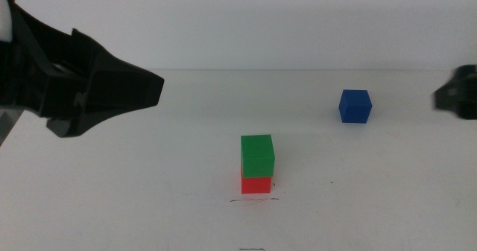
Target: Stack red cubes first, then green, then blue cubes in a specific spot.
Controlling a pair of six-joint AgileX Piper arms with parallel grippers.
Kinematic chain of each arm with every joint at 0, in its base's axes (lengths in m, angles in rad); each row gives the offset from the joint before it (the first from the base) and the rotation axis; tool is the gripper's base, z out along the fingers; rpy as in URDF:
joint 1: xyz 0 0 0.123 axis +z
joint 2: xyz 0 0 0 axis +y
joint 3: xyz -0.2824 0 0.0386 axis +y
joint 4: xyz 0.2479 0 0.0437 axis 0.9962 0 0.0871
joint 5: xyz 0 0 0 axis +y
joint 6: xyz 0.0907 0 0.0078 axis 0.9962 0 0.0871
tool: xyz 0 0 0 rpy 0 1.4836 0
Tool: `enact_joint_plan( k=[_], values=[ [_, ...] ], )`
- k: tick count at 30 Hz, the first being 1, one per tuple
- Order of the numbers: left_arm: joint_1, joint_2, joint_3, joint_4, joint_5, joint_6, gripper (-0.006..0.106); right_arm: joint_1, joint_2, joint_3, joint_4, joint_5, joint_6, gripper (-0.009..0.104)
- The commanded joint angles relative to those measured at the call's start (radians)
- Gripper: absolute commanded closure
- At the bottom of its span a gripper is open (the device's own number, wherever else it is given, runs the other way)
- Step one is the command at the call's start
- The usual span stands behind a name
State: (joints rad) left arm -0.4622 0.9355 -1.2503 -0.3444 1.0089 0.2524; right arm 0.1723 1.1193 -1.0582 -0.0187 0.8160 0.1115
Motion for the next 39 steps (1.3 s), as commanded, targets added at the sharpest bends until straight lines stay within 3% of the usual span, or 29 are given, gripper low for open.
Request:
enact_joint_plan(
  k=[1, 6, 9, 21, 30, 34, 39],
  values=[
    [-0.003, -0.009, -0.024, -0.028, -0.067, -0.003, 0.007, 0.037, 0.074, -0.117, 0.008, 0.095, -0.002, 0.005],
    [-0.003, -0.009, -0.024, -0.028, -0.067, -0.003, 0.007, 0.067, 0.262, -0.285, 0.058, 0.243, -0.002, 0.005],
    [-0.003, -0.009, -0.024, -0.028, -0.067, -0.003, 0.007, 0.052, 0.347, -0.362, 0.098, 0.254, -0.002, 0.005],
    [-0.003, -0.009, -0.024, -0.028, -0.067, -0.003, 0.007, 0.05, 0.714, -0.798, 0.005, 0.393, 0.005, 0.005],
    [-0.003, -0.009, -0.024, -0.028, -0.067, -0.003, 0.007, 0.022, 0.985, -1.136, 0.038, 0.479, -0.006, 0.005],
    [-0.003, -0.009, -0.024, -0.028, -0.068, -0.003, 0.007, -0.019, 1.043, -1.188, 0.112, 0.478, -0.005, 0.005],
    [-0.003, -0.009, -0.024, -0.028, -0.067, -0.003, 0.007, -0.046, 1.087, -1.193, 0.096, 0.476, -0.004, 0.005]
  ],
)
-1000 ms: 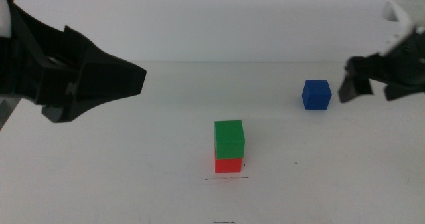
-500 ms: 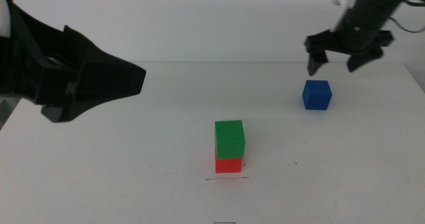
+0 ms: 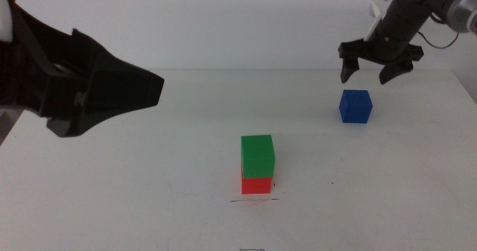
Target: Stack red cubes first, then green, then blue cubes in a specific spot.
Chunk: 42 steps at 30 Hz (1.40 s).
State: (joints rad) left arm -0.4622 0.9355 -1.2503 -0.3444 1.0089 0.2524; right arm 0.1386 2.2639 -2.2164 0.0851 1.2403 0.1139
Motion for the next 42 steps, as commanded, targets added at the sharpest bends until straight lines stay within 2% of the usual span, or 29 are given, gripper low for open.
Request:
enact_joint_plan(
  k=[1, 20, 23, 26, 34, 42],
  values=[
    [-0.003, -0.009, -0.024, -0.028, -0.068, -0.003, 0.007, -0.014, -0.049, -0.035, -0.007, 0.052, -0.006, 0.005],
    [-0.003, -0.009, -0.024, -0.028, -0.068, -0.003, 0.007, -0.013, 0.056, -0.036, -0.017, -0.033, -0.008, 0.005],
    [-0.003, -0.009, -0.024, -0.028, -0.068, -0.003, 0.007, -0.013, 0.063, -0.036, -0.037, -0.056, -0.008, 0.008],
    [-0.003, -0.009, -0.024, -0.028, -0.068, -0.003, 0.007, -0.013, 0.063, -0.036, -0.062, -0.079, -0.003, 0.022],
    [-0.003, -0.009, -0.024, -0.028, -0.068, -0.003, 0.007, -0.013, 0.076, -0.036, -0.068, -0.06, -0.007, 0.094],
    [-0.003, -0.009, -0.024, -0.028, -0.068, -0.003, 0.007, -0.011, -0.033, 0.002, -0.078, 0.008, -0.029, 0.096]
  ],
)
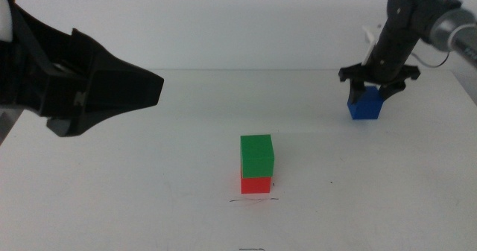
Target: Stack red cubes first, then green, then blue cubes in a specific spot.
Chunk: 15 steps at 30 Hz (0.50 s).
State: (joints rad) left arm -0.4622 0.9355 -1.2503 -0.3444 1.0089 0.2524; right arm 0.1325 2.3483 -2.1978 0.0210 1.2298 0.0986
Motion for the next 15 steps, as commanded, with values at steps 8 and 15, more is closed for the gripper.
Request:
enact_joint_plan(
  k=[8, 15],
  values=[
    [-0.003, -0.009, -0.024, -0.028, -0.068, -0.003, 0.007, 0.024, -0.422, 0.368, -0.016, -0.124, 0.046, 0.096],
    [-0.003, -0.009, -0.024, -0.028, -0.068, -0.003, 0.007, 0.101, -0.705, 0.708, -0.073, -0.25, 0.198, 0.096]
  ],
)
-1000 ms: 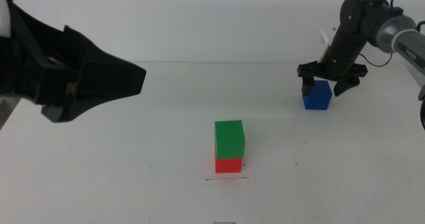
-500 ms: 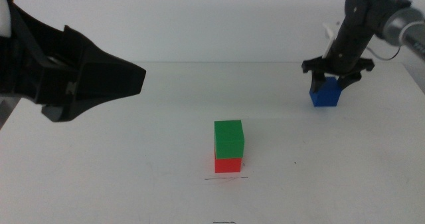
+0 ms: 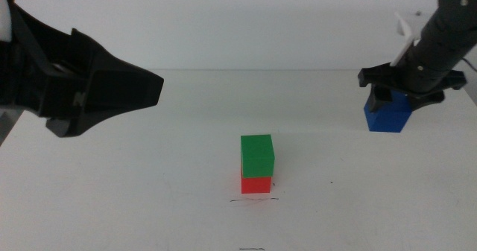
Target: Stack red cubes first, then green, then blue cubes in a specific spot.
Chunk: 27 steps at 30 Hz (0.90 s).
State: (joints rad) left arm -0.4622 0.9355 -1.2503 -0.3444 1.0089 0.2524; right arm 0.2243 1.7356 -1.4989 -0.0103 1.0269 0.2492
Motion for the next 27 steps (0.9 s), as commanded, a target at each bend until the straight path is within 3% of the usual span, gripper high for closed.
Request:
enact_joint_plan(
  k=[1, 6, 10, 14, 19, 27],
  values=[
    [-0.003, -0.009, -0.024, -0.028, -0.068, -0.003, 0.007, 0.019, -0.112, 0.018, -0.062, -0.028, 0.083, 0.096],
    [-0.003, -0.009, -0.024, -0.028, -0.068, -0.003, 0.007, 0.073, -0.147, 0.016, -0.144, 0.082, 0.193, 0.096],
    [-0.003, -0.009, -0.024, -0.028, -0.068, -0.003, 0.007, 0.096, -0.149, 0.016, -0.123, 0.113, 0.211, 0.096],
    [-0.003, -0.009, -0.024, -0.028, -0.067, -0.003, 0.007, 0.174, -0.141, -0.012, -0.153, 0.123, 0.268, 0.096],
    [-0.003, -0.009, -0.024, -0.028, -0.067, -0.003, 0.007, 0.268, -0.063, -0.178, -0.159, 0.264, 0.293, 0.096],
    [-0.003, -0.009, -0.024, -0.025, -0.067, -0.003, 0.007, 0.412, 0.059, -0.356, -0.13, 0.269, 0.341, 0.096]
  ],
)
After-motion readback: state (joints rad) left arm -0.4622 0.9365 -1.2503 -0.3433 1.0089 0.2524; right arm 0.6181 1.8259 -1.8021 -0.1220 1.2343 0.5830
